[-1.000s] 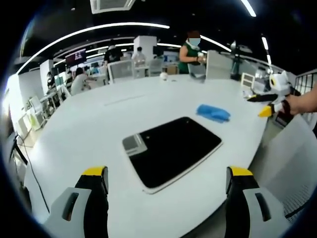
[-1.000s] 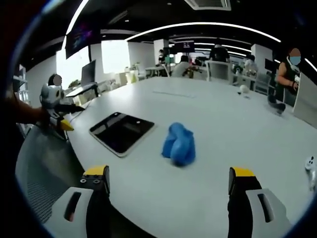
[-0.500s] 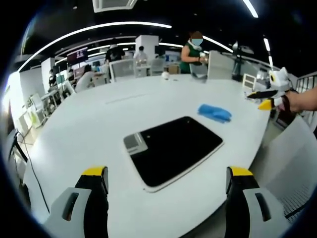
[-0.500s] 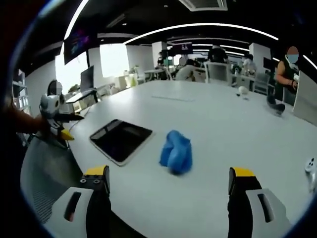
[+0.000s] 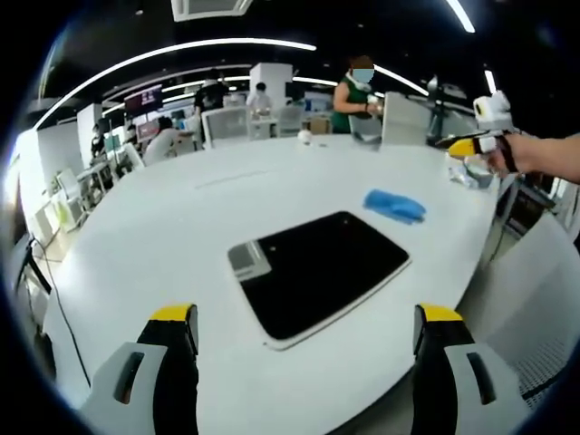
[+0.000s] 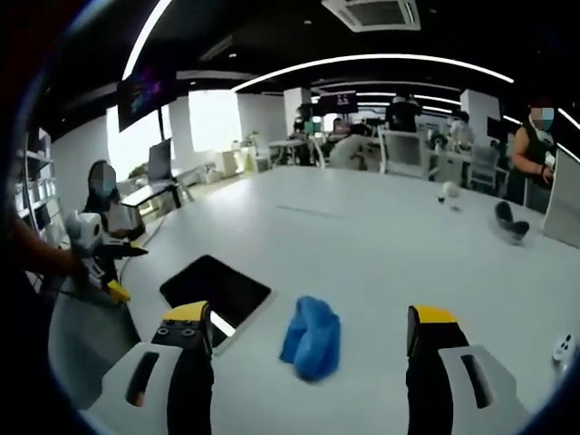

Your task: Wipe the mirror surface with the cleaning cloth until all visible marks leave the cleaned area.

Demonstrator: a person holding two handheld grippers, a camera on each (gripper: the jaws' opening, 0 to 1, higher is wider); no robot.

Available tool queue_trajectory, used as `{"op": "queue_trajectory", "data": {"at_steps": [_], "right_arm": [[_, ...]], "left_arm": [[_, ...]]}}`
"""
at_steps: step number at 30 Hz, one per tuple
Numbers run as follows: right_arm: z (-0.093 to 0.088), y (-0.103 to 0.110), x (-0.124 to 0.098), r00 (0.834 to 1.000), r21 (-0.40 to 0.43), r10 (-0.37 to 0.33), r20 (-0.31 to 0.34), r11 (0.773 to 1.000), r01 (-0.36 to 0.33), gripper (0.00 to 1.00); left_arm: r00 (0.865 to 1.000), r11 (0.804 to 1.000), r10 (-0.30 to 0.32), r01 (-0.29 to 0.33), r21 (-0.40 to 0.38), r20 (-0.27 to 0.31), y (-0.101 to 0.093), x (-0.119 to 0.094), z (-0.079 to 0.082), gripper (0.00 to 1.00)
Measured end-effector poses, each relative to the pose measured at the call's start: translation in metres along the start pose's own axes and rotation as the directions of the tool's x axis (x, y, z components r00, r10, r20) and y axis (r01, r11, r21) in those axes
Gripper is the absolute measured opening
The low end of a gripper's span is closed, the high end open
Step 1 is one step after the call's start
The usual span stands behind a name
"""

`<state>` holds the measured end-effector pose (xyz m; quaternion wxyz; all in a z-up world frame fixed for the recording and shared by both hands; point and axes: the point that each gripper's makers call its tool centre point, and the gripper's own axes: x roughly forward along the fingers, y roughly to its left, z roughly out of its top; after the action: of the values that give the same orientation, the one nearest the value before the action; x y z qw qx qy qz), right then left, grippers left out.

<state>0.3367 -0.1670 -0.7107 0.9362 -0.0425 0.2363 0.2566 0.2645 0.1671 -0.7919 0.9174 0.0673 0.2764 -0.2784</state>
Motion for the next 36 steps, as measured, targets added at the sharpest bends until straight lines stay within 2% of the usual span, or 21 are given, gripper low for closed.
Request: {"op": "queue_trajectory", "data": {"at_steps": [3,6,14,16,19,28,33,36], "right_arm": [[0.007,-0.001,0.011,1.0,-0.025,-0.004,-0.004,1.0,0.004,0.87],[0.004,-0.002,0.022,1.0,-0.043,-0.002,-0.021,0.999,0.002,0.83],[-0.037,-0.006,0.06,0.992,-0.057,-0.007,-0.128,0.998,-0.001,0.68],[-0.045,-0.007,0.066,0.989,-0.05,-0.003,-0.148,0.999,-0.004,0.61],[-0.056,-0.011,0.076,0.986,-0.057,-0.01,-0.169,0.998,0.001,0.5],[-0.081,-0.013,0.105,0.974,-0.041,0.007,-0.228,0.999,-0.017,0.3],[-0.097,-0.013,0.118,0.961,-0.021,0.01,-0.275,1.0,-0.017,0.26],[-0.1,-0.015,0.121,0.957,-0.041,-0.01,-0.291,0.999,-0.002,0.22]], "left_arm": [[1.0,1.0,0.003,-0.003,-0.002,-0.002,0.001,0.0,-0.001,0.99],[1.0,1.0,0.004,-0.004,-0.002,-0.003,0.001,0.0,-0.001,0.99],[1.0,1.0,0.002,-0.002,-0.002,-0.01,0.001,0.0,-0.002,0.99],[1.0,1.0,0.002,-0.002,-0.004,-0.011,0.001,0.001,-0.003,0.99],[1.0,1.0,0.002,-0.002,-0.004,-0.015,0.001,0.001,-0.003,0.99],[0.999,1.0,-0.004,0.004,0.003,-0.031,0.0,0.002,-0.006,0.99],[0.999,1.0,-0.01,0.01,0.003,-0.039,-0.001,0.002,-0.008,0.99],[0.999,1.0,-0.01,0.01,0.0,-0.039,-0.001,0.002,-0.008,0.99]]}}
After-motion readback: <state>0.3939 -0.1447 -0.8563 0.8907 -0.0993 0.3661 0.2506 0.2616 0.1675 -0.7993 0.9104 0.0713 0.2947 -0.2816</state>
